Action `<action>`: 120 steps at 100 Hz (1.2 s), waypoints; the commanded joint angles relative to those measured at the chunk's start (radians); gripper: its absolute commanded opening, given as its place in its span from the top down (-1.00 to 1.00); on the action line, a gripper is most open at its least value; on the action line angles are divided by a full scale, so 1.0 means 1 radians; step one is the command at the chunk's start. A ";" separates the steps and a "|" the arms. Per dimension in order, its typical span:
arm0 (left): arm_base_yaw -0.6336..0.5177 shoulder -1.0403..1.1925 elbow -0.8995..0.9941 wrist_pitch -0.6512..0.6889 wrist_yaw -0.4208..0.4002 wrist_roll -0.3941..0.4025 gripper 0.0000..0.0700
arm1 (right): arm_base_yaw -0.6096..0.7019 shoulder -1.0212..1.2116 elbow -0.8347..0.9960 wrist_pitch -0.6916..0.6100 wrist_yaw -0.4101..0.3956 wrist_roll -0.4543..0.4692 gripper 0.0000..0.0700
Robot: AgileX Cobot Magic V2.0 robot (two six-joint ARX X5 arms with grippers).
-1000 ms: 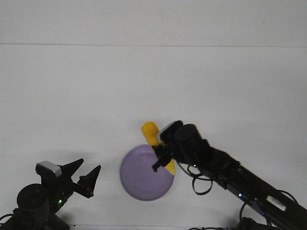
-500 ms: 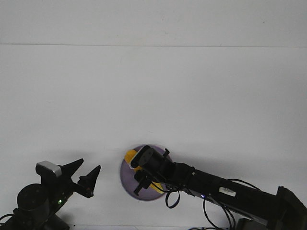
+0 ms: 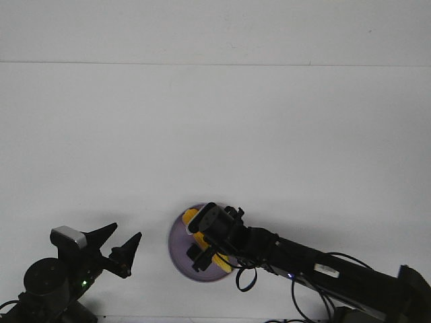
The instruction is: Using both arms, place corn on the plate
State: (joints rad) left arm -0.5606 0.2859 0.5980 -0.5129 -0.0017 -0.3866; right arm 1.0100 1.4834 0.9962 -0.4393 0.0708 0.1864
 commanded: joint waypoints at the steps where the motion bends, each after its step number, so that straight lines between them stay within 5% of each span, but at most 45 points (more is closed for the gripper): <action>1: -0.004 0.003 0.001 0.008 -0.003 0.009 -0.43 | -0.005 -0.097 0.019 0.022 0.053 -0.032 -0.63; 30: -0.004 0.003 0.001 0.061 -0.067 0.035 -0.43 | -0.159 -0.602 0.008 -0.052 0.268 -0.177 -0.63; 56: -0.004 0.003 0.001 0.114 -0.114 0.056 -0.40 | -0.335 -0.972 -0.199 -0.093 0.262 -0.177 -0.59; 66: -0.004 0.003 0.001 0.111 -0.114 0.063 0.07 | -0.344 -1.060 -0.269 -0.113 0.237 -0.161 -0.32; 73: -0.004 0.003 0.001 0.109 -0.114 0.064 0.64 | -0.342 -1.098 -0.296 -0.133 0.227 -0.155 0.26; 75: -0.004 0.003 0.001 0.109 -0.114 0.067 0.98 | -0.342 -1.104 -0.299 -0.143 0.222 -0.155 0.57; 78: -0.004 0.003 0.001 0.110 -0.114 0.068 0.98 | -0.343 -1.113 -0.303 -0.156 0.213 -0.155 0.99; 120: -0.004 0.000 0.002 0.103 -0.113 0.085 0.96 | -0.343 -1.118 -0.303 -0.177 0.211 -0.135 0.97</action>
State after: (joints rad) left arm -0.5606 0.2859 0.5972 -0.4248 -0.1097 -0.3183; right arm 0.6601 0.3611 0.6857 -0.6277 0.2813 0.0345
